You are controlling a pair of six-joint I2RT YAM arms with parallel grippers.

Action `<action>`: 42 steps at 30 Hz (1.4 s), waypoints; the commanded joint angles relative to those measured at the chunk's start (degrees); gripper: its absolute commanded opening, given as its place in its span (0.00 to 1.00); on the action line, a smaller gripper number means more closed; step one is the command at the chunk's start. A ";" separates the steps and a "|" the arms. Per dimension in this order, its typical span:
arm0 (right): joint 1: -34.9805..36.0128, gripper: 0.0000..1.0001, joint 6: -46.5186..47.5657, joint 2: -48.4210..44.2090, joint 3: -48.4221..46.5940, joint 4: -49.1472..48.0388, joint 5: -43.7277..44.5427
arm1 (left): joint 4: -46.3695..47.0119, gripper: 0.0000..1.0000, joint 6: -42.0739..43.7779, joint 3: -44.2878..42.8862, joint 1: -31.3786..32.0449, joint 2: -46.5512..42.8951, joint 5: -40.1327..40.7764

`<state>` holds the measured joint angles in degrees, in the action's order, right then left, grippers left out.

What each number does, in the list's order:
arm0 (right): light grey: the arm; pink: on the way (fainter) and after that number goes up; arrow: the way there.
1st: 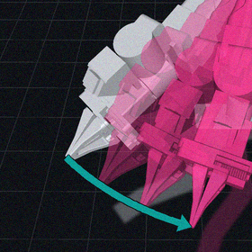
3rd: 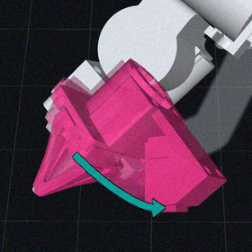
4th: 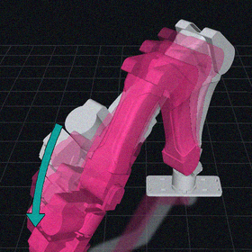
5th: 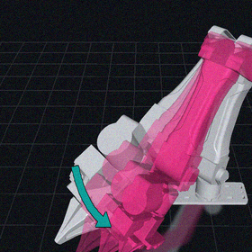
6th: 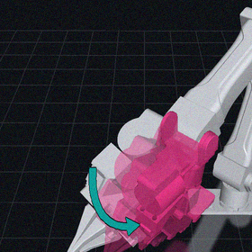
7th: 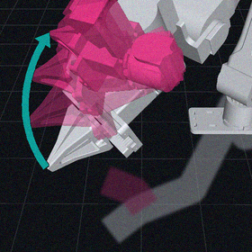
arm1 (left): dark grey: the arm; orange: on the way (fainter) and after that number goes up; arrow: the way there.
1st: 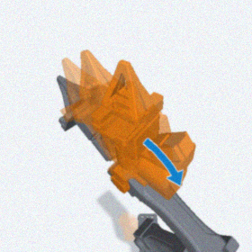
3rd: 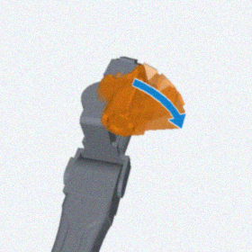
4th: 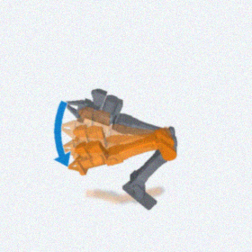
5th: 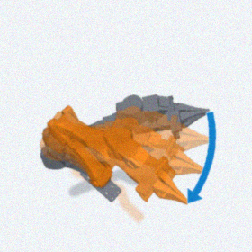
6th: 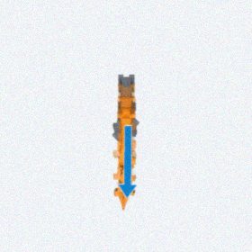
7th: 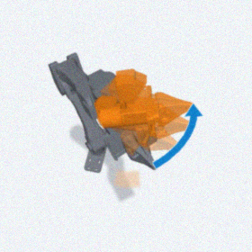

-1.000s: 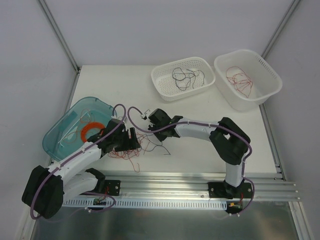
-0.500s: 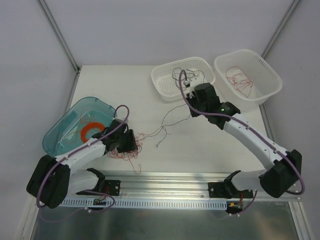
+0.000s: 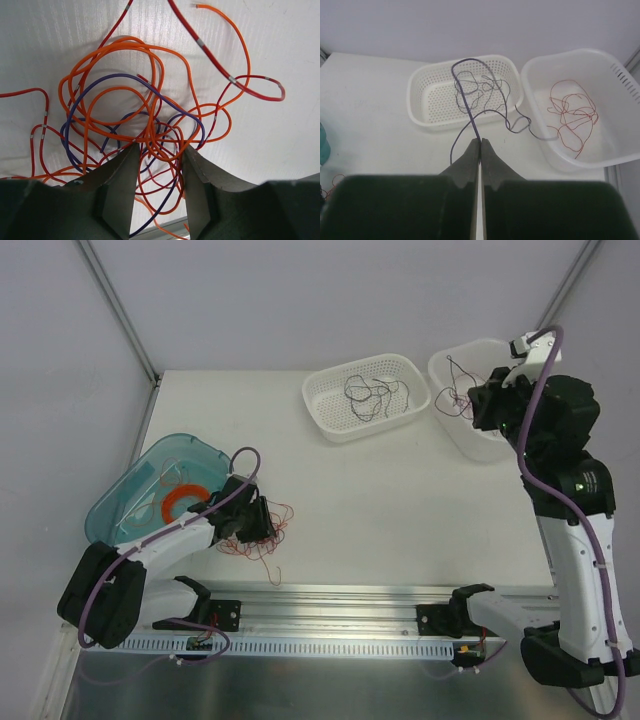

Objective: Untangle the cables

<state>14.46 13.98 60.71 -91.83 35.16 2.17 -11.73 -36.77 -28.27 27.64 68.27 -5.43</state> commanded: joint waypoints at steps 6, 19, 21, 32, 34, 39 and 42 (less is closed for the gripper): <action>-2.07 0.01 -2.20 0.03 -0.38 1.41 -7.18 | -0.58 0.48 -0.76 -2.92 -0.48 -1.47 -2.03; -1.98 0.01 -9.84 3.62 5.44 -6.32 -15.97 | -0.67 0.73 7.14 -4.69 -0.48 -19.65 -7.31; -1.89 0.01 -10.89 4.59 4.91 -7.99 -16.76 | -0.84 0.79 8.90 -4.51 -0.39 -23.08 -7.49; -1.98 0.01 -13.54 18.20 -5.01 -17.31 -16.33 | -1.90 0.99 13.83 -1.18 -0.48 -31.97 -7.93; -1.98 0.01 -13.71 20.49 -8.44 -17.93 -16.67 | -2.33 0.99 14.01 -0.91 -0.48 -32.58 -7.67; -1.98 0.01 -17.49 27.34 -12.66 -24.16 -18.08 | -3.30 0.99 13.75 0.32 -0.39 -34.08 -5.73; -1.98 0.01 -18.72 31.74 -18.72 -23.82 -19.31 | -3.83 0.99 13.31 0.85 -0.48 -34.34 -5.20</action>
<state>12.71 -1.83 89.67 -104.92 16.47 -14.66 -15.09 -24.34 -28.03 27.64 34.61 -11.51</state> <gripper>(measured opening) 0.018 0.990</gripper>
